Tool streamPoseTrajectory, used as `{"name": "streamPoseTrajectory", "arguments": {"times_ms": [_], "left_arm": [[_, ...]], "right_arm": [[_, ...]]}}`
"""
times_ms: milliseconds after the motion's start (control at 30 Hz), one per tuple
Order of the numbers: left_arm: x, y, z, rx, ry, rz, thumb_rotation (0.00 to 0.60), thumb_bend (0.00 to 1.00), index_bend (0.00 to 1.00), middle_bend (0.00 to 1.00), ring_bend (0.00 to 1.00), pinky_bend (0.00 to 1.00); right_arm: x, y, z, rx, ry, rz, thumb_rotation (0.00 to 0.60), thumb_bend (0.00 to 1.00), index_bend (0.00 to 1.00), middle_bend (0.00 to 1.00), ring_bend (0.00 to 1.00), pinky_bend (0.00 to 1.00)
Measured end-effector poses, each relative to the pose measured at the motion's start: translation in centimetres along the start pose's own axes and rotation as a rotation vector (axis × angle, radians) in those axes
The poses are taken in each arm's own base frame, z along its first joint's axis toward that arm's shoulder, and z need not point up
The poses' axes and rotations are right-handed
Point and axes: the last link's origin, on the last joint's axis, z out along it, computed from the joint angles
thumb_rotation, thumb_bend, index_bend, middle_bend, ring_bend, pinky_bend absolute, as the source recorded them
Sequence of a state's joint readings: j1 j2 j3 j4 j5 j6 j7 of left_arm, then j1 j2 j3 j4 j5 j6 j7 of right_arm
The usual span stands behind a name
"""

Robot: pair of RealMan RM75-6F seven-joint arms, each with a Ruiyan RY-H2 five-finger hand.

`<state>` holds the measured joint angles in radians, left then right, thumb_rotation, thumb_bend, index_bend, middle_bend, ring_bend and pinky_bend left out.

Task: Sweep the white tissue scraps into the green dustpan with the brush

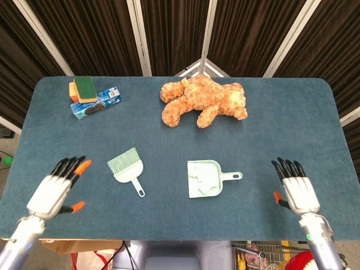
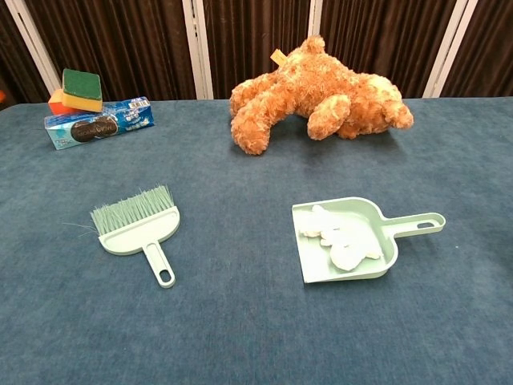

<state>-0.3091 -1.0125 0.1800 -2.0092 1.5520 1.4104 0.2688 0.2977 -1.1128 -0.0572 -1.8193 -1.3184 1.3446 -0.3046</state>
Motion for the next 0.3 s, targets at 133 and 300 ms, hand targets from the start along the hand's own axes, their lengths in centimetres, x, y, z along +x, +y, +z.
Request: {"name": "streamPoseTrajectory", "arguments": {"times_ms": [133,300], "left_arm": [[-1.3,-1.9,-3.8,0.023,-0.015,0.028,0.6,0.0,0.0,0.0,0.0,0.0],[-2.0,-4.3,-6.6,0.065,-0.006,0.068,0.6,0.0,0.0,0.0,0.0,0.0]], "right_arm": [[0.8,0.7,-2.3,0.024,0.065,0.001,0.6,0.4,0.0,0.0,0.0,0.0],[1.1,2.5,-5.2,0.046,0.161,-0.008,0.6,0.4,0.0,0.0,0.0,0.0]]}}
